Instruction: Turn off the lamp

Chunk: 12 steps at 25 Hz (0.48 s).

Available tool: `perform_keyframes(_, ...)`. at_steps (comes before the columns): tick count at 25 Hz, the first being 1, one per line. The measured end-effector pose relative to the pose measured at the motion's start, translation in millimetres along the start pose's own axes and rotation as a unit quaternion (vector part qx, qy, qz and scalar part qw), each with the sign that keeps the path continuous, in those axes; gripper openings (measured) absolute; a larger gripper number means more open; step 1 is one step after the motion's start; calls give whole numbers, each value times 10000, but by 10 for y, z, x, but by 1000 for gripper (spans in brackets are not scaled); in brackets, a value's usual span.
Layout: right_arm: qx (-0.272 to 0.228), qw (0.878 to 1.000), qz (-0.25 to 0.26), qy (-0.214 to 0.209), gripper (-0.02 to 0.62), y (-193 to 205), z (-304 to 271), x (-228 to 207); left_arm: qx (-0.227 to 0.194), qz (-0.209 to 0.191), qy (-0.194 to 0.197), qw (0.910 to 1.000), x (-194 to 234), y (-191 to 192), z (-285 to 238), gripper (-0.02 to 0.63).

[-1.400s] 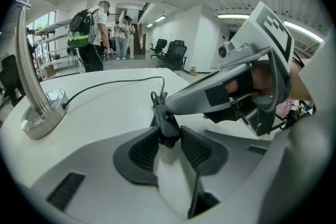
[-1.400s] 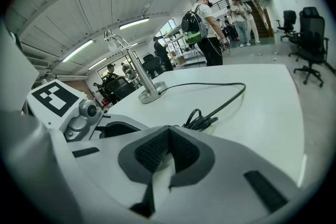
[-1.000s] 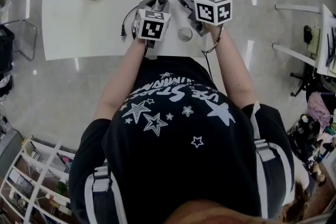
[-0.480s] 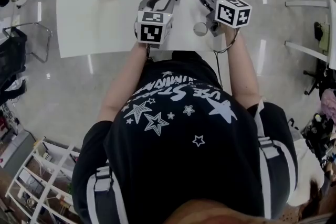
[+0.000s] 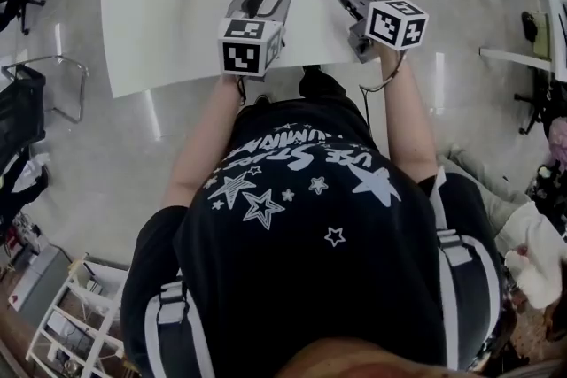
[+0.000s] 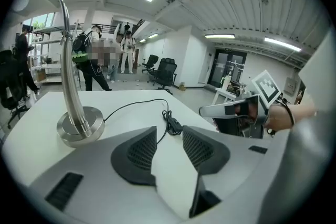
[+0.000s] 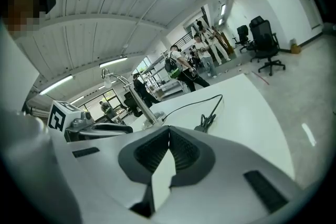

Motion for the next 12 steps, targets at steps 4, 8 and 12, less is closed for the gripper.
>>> perform_keyframes(4,-53,9999,113,62,6,59,-49,309,-123,102,83,9998,168,34,256,167)
perform_keyframes(8,-104,9996,207,135,6,152,-94,570,-258,79,163,9995,302,69,489,166)
perform_keyframes(12,-204,9994,227,190,6,277,-123,850,-288,89,179,9994,433,134,723,137)
Point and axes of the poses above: the fingertips, and each gripper's own axes: z backward along the fingers, x to its left, y out of its underside, the point moved 4 cm from there along z, backward along the fingers, and after that the axes turned 9 degrees about -y, right-handed, at the moved point
